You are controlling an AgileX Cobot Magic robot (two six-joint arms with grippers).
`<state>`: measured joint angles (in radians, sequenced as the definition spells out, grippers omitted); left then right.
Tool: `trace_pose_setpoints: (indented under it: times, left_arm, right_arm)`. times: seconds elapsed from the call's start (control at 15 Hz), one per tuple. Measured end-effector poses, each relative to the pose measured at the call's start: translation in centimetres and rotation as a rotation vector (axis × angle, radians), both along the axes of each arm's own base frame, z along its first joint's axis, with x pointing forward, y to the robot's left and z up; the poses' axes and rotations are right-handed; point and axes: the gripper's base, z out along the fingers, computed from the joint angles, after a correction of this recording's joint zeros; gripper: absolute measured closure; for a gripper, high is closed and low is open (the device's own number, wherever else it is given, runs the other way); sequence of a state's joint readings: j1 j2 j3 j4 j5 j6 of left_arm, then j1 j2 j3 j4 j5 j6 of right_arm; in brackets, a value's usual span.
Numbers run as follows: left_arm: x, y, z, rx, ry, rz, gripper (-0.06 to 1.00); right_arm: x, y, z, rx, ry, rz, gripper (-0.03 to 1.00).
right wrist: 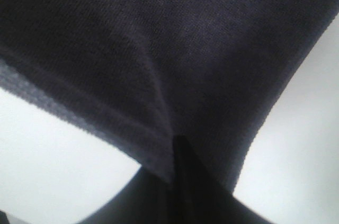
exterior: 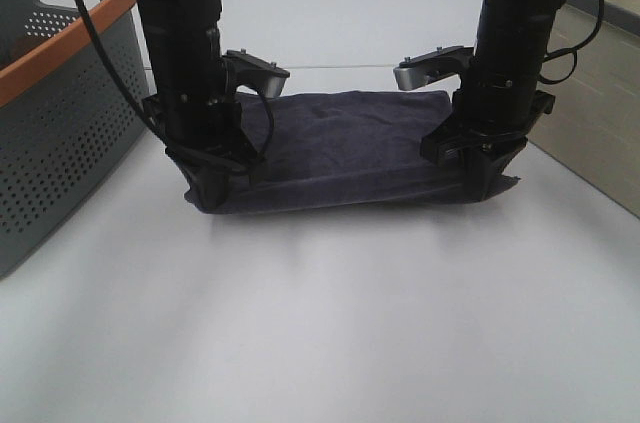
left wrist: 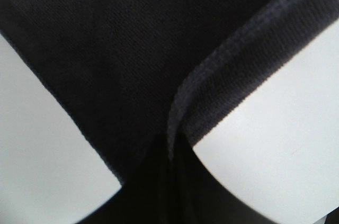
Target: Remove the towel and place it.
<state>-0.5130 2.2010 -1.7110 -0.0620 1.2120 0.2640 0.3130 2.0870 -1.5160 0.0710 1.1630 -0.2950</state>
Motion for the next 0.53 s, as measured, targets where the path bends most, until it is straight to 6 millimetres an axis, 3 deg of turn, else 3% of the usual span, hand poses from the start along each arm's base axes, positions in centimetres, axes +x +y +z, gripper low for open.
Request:
trace_pose_setpoints:
  times: [0.2, 0.53]
  left_arm:
    - [-0.4, 0.1, -0.5, -0.004, 0.023, -0.018, 0.94]
    - [-2.3, -0.4, -2.1, -0.017, 0.114, -0.015, 0.94]
  right_arm:
    - [-0.6, 0.0, 0.8, 0.003, 0.029, -0.019, 0.97]
    - [-3.1, -0.8, -1.7, -0.039, 0.153, -0.025, 0.97]
